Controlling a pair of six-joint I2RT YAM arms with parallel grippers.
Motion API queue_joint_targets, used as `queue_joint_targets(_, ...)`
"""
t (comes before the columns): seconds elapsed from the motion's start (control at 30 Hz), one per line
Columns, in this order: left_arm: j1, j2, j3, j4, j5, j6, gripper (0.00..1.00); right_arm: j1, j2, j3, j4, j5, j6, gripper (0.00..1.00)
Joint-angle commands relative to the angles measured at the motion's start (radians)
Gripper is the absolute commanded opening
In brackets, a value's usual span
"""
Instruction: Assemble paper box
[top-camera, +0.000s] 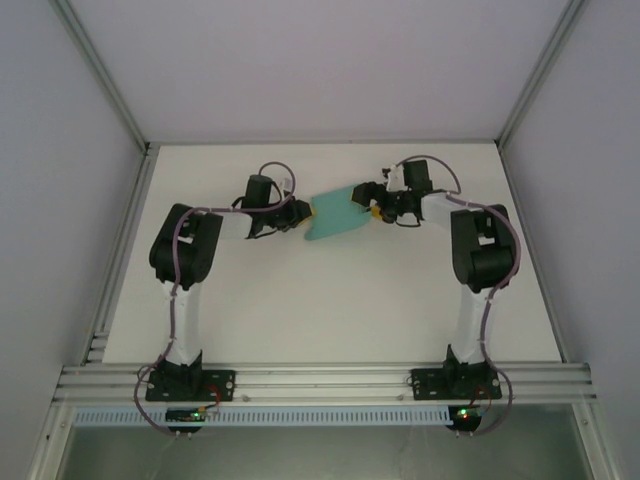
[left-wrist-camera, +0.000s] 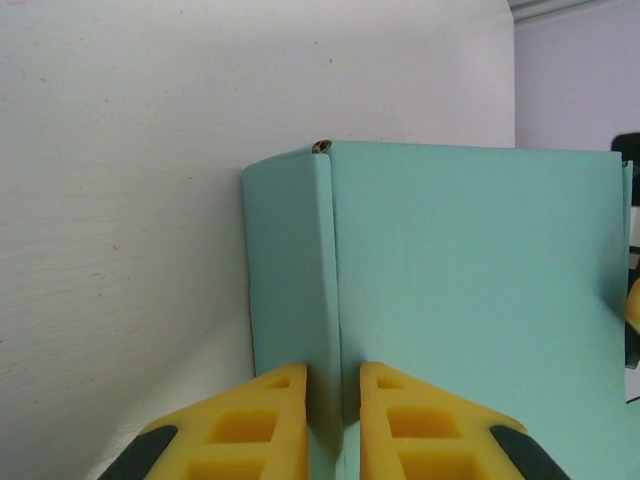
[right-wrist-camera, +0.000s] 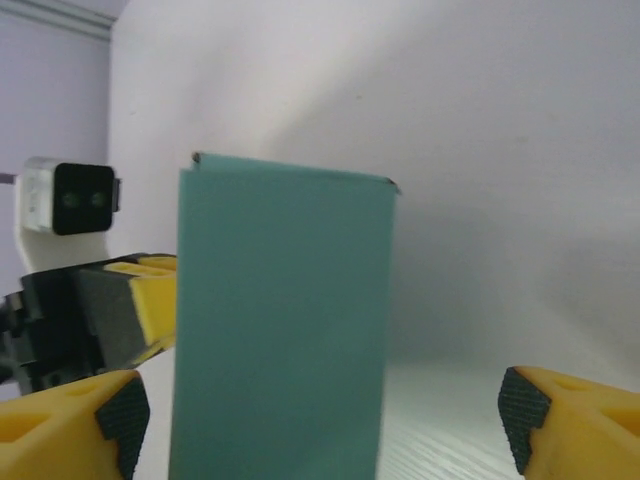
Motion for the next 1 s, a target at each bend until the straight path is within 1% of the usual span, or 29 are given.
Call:
queue_joint_targets(0.0, 0.005, 0.052, 0.009, -0.13, -0.032, 0.044, 0.15, 0.004, 0.039, 0.031, 0.112, -0.119, 0.111, 0.76)
queue_joint_targets(0.03, 0.004, 0.053, 0.018, -0.137, -0.03, 0.054, 0.16, 0.007, 0.041, 0.032, 0.138, -0.132, 0.129, 0.7)
queue_joint_targets(0.07, 0.004, 0.054, 0.027, -0.137, -0.024, 0.064, 0.17, 0.007, 0.042, 0.032, 0.155, -0.144, 0.142, 0.67)
queue_joint_targets(0.1, 0.004, 0.055, 0.035, -0.137, -0.019, 0.073, 0.18, 0.008, 0.04, 0.033, 0.162, -0.153, 0.156, 0.63)
queue_joint_targets(0.13, 0.004, 0.052, 0.044, -0.134, -0.011, 0.083, 0.2, 0.008, 0.036, 0.033, 0.168, -0.161, 0.167, 0.56)
queue_joint_targets(0.17, 0.004, 0.044, 0.05, -0.133, -0.004, 0.095, 0.23, 0.006, 0.028, 0.034, 0.166, -0.162, 0.171, 0.51)
queue_joint_targets(0.2, 0.004, 0.033, 0.057, -0.136, -0.005, 0.107, 0.25, 0.004, 0.017, 0.03, 0.156, -0.157, 0.173, 0.49)
queue_joint_targets(0.27, 0.001, -0.019, 0.059, -0.132, -0.014, 0.157, 0.33, 0.001, -0.013, 0.027, 0.111, -0.146, 0.172, 0.49)
queue_joint_targets(0.3, -0.001, -0.049, 0.057, -0.139, -0.038, 0.187, 0.36, -0.003, -0.025, 0.025, 0.081, -0.139, 0.177, 0.47)
queue_joint_targets(0.33, -0.004, -0.086, 0.058, -0.146, -0.067, 0.222, 0.41, -0.008, -0.038, 0.024, 0.054, -0.136, 0.189, 0.47)
queue_joint_targets(0.37, -0.009, -0.118, 0.06, -0.148, -0.092, 0.248, 0.48, -0.011, -0.051, 0.021, 0.034, -0.136, 0.202, 0.47)
queue_joint_targets(0.4, -0.014, -0.152, 0.059, -0.144, -0.11, 0.277, 0.6, -0.016, -0.068, 0.014, 0.009, -0.124, 0.22, 0.46)
queue_joint_targets(0.47, -0.034, -0.225, 0.059, -0.15, -0.144, 0.364, 0.9, -0.025, -0.105, 0.008, -0.067, -0.113, 0.235, 0.44)
queue_joint_targets(0.5, -0.052, -0.261, 0.059, -0.163, -0.167, 0.424, 1.0, -0.031, -0.12, 0.019, -0.143, -0.097, 0.243, 0.44)
queue_joint_targets(0.57, -0.105, -0.336, 0.057, -0.216, -0.254, 0.595, 1.0, -0.052, -0.136, 0.058, -0.34, -0.089, 0.223, 0.45)
queue_joint_targets(0.6, -0.145, -0.371, 0.053, -0.241, -0.324, 0.699, 1.0, -0.07, -0.139, 0.08, -0.457, -0.088, 0.201, 0.45)
queue_joint_targets(0.63, -0.187, -0.397, 0.048, -0.257, -0.395, 0.792, 1.0, -0.085, -0.138, 0.088, -0.517, -0.099, 0.215, 0.45)
queue_joint_targets(0.67, -0.228, -0.416, 0.046, -0.277, -0.456, 0.884, 1.0, -0.1, -0.134, 0.09, -0.555, -0.145, 0.25, 0.45)
queue_joint_targets(0.7, -0.276, -0.432, 0.041, -0.291, -0.513, 0.98, 1.0, -0.117, -0.131, 0.085, -0.581, -0.194, 0.281, 0.45)
queue_joint_targets(0.77, -0.351, -0.453, 0.023, -0.306, -0.57, 1.147, 1.0, -0.139, -0.139, 0.05, -0.578, -0.267, 0.353, 0.47)
queue_joint_targets(0.83, -0.422, -0.46, -0.001, -0.304, -0.631, 1.304, 1.0, -0.157, -0.162, 0.022, -0.59, -0.284, 0.393, 0.47)
queue_joint_targets(0.9, -0.47, -0.458, -0.022, -0.284, -0.709, 1.408, 0.99, -0.175, -0.19, 0.02, -0.64, -0.272, 0.396, 0.45)
queue_joint_targets(0.97, -0.483, -0.449, -0.017, -0.308, -0.72, 1.461, 1.0, -0.192, -0.212, 0.017, -0.664, -0.273, 0.394, 0.45)
